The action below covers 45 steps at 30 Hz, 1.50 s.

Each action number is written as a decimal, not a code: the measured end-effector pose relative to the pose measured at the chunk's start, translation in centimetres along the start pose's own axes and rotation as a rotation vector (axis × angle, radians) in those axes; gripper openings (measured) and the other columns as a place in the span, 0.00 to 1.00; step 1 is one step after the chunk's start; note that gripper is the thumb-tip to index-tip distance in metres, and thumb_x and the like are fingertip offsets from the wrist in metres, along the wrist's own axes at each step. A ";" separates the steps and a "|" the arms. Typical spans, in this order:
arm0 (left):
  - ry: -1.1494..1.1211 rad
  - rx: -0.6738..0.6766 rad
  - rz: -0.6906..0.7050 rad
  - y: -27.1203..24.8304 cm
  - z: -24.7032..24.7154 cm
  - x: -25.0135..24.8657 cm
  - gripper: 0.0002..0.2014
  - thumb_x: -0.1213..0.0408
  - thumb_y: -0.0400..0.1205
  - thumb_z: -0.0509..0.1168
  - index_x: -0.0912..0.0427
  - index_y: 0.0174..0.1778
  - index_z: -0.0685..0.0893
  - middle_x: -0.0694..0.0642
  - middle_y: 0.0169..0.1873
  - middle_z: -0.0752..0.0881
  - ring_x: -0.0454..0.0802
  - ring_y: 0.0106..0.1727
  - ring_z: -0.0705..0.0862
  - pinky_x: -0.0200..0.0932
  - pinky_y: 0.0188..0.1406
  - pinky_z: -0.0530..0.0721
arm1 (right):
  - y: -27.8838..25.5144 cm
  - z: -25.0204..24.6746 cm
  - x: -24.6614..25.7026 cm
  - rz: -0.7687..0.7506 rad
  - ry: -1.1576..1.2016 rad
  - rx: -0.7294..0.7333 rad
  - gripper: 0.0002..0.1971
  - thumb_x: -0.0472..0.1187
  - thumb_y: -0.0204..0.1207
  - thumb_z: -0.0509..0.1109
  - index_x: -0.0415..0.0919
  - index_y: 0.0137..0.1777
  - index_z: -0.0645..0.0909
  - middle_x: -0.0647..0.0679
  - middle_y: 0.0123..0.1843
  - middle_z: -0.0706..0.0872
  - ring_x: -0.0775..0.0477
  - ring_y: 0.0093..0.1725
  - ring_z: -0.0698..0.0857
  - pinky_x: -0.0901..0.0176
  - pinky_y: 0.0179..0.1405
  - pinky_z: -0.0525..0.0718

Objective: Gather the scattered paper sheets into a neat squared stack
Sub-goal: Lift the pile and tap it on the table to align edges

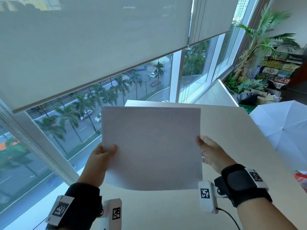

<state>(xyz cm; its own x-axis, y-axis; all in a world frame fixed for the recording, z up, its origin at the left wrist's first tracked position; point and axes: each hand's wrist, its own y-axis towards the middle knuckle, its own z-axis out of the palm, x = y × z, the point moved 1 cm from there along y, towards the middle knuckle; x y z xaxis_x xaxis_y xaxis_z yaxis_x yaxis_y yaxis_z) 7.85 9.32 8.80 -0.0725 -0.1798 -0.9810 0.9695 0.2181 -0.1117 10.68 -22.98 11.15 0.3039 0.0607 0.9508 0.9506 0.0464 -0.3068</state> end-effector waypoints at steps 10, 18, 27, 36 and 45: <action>0.092 -0.034 -0.195 0.4 1.4 1.9 0.07 0.72 0.69 0.67 0.61 0.42 0.81 0.66 0.42 0.84 0.58 0.33 0.85 0.53 0.40 0.85 | -0.1 2.5 -3.5 0.031 -0.512 0.086 0.19 0.36 0.79 0.60 0.46 0.70 0.69 0.43 0.65 0.80 0.41 0.62 0.79 0.51 0.65 0.76; 0.027 -0.086 -0.018 -0.9 3.3 1.4 0.15 0.82 0.77 0.57 0.56 0.41 0.80 0.57 0.39 0.85 0.54 0.39 0.81 0.47 0.42 0.80 | -1.6 3.4 -3.3 -0.202 -0.323 -0.156 0.19 0.30 0.79 0.61 0.45 0.69 0.73 0.54 0.56 0.79 0.50 0.59 0.78 0.65 0.54 0.71; 0.105 -0.121 -0.002 -2.1 3.4 2.7 0.11 0.78 0.77 0.63 0.57 0.44 0.85 0.59 0.41 0.87 0.56 0.45 0.83 0.51 0.54 0.80 | -0.2 3.8 -4.4 -0.118 0.055 -0.267 0.09 0.31 0.73 0.70 0.43 0.51 0.81 0.44 0.48 0.86 0.38 0.53 0.84 0.48 0.56 0.80; 0.053 -0.120 0.135 -1.9 2.9 1.6 0.10 0.67 0.66 0.70 0.55 0.42 0.83 0.56 0.38 0.86 0.53 0.40 0.83 0.44 0.44 0.80 | -1.1 2.9 -3.1 -0.316 0.103 -0.254 0.10 0.30 0.72 0.72 0.45 0.48 0.82 0.46 0.46 0.86 0.47 0.47 0.83 0.57 0.50 0.79; 0.144 -0.076 0.041 -0.5 1.3 3.4 0.16 0.76 0.67 0.74 0.59 0.49 0.83 0.54 0.42 0.88 0.56 0.45 0.86 0.38 0.40 0.82 | -0.5 2.0 -4.5 -0.346 -0.129 -0.320 0.16 0.27 0.71 0.70 0.50 0.50 0.77 0.60 0.43 0.83 0.53 0.47 0.84 0.61 0.45 0.77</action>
<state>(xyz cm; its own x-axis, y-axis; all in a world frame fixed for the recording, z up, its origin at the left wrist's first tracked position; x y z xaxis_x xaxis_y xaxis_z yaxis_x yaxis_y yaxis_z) 7.41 7.36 5.76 -0.0715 -0.0315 -0.9969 0.9523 0.2952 -0.0776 8.75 -21.25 6.96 -0.0245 0.2197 0.9753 0.9721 -0.2224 0.0745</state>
